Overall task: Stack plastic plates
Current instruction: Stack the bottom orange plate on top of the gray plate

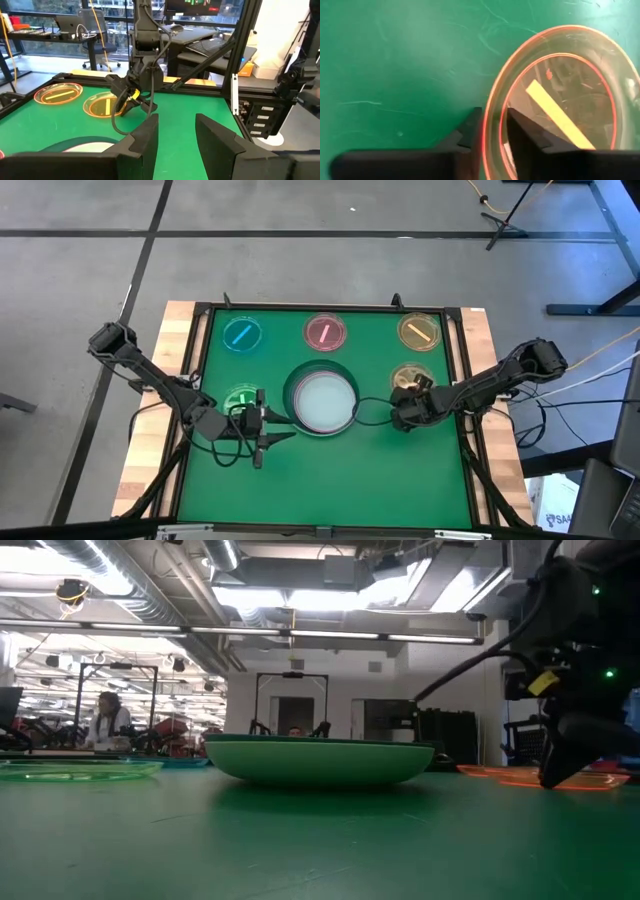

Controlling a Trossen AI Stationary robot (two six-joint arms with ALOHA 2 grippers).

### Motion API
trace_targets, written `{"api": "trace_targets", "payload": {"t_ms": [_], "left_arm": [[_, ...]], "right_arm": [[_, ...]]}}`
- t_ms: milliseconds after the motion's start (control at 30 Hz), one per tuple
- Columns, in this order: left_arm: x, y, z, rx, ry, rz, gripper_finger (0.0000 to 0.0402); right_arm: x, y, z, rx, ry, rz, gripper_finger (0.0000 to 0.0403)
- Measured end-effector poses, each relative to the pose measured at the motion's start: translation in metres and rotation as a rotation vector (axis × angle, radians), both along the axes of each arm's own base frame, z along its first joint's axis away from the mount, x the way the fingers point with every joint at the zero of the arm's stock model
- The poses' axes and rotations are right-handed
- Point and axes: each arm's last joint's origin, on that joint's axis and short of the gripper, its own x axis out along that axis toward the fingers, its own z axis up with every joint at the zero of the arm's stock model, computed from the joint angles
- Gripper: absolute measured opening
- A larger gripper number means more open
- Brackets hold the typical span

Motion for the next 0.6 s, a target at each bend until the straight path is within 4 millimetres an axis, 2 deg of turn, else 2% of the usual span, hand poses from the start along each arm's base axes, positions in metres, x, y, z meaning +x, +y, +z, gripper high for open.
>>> {"api": "trace_targets", "payload": {"t_ms": [133, 200, 333, 600], "left_arm": [[0.0, -0.001, -0.002, 0.003, 0.007, -0.003, 0.0123], [0.0, -0.001, -0.001, 0.001, 0.004, -0.003, 0.0123], [0.0, -0.001, -0.001, 0.002, 0.005, -0.003, 0.0123], [0.0, -0.001, -0.001, 0.004, 0.005, -0.003, 0.0123]], "right_arm": [[-0.001, 0.0, -0.001, 0.0, 0.004, 0.015, 0.0022], [0.0, 0.0, -0.001, -0.005, 0.011, 0.044, 0.0007], [0.005, 0.001, 0.007, -0.026, 0.023, 0.076, 0.0009], [0.021, 0.004, 0.049, -0.115, 0.003, 0.12, 0.0001]]}}
